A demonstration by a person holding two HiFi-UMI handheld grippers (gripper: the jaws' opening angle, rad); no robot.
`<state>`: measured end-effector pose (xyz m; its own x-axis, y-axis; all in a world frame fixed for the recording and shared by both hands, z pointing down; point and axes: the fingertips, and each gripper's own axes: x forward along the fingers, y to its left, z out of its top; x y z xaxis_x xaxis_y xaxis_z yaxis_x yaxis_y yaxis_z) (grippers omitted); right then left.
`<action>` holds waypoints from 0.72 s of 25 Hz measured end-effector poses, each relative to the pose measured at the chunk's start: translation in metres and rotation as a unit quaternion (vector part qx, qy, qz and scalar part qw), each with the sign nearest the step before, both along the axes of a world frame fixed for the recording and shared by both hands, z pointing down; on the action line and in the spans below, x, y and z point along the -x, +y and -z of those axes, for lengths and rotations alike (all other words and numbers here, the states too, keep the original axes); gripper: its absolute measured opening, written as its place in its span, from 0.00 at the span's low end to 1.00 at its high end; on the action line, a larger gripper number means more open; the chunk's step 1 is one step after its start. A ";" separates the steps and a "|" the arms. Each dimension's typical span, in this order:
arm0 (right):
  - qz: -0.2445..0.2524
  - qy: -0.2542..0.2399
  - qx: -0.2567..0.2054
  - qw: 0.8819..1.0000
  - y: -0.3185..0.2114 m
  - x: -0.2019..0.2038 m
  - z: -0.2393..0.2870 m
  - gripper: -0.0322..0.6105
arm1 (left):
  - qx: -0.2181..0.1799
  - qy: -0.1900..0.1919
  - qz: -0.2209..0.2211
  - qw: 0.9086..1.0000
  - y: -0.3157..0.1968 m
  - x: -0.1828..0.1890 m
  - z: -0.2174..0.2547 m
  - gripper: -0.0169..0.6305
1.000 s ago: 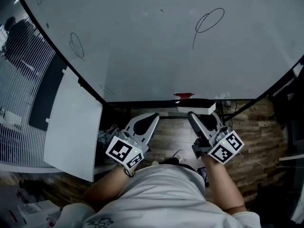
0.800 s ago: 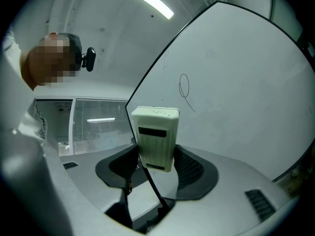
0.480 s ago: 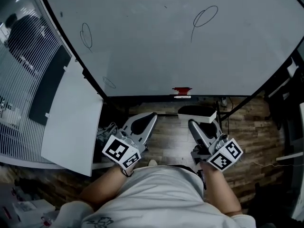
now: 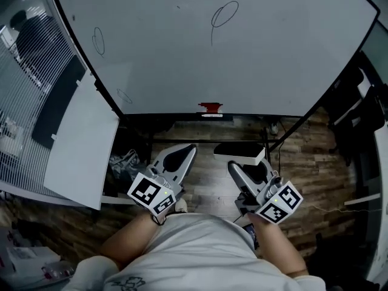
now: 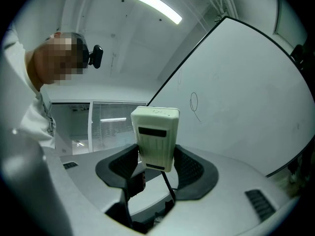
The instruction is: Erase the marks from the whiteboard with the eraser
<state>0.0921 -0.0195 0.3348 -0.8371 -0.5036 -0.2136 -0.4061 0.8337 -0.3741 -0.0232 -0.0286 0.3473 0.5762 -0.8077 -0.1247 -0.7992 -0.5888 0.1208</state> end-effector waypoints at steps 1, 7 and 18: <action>0.001 -0.002 0.000 1.000 0.008 -0.010 0.000 0.41 | 0.003 0.000 0.001 1.000 0.006 -0.010 -0.002 0.04; 0.011 -0.012 0.003 1.000 0.058 -0.064 -0.003 0.41 | 0.014 0.000 0.002 1.000 0.053 -0.070 -0.014 0.04; 0.013 -0.032 -0.006 0.999 0.112 -0.114 -0.003 0.41 | 0.004 0.000 0.004 1.000 0.109 -0.123 -0.004 0.04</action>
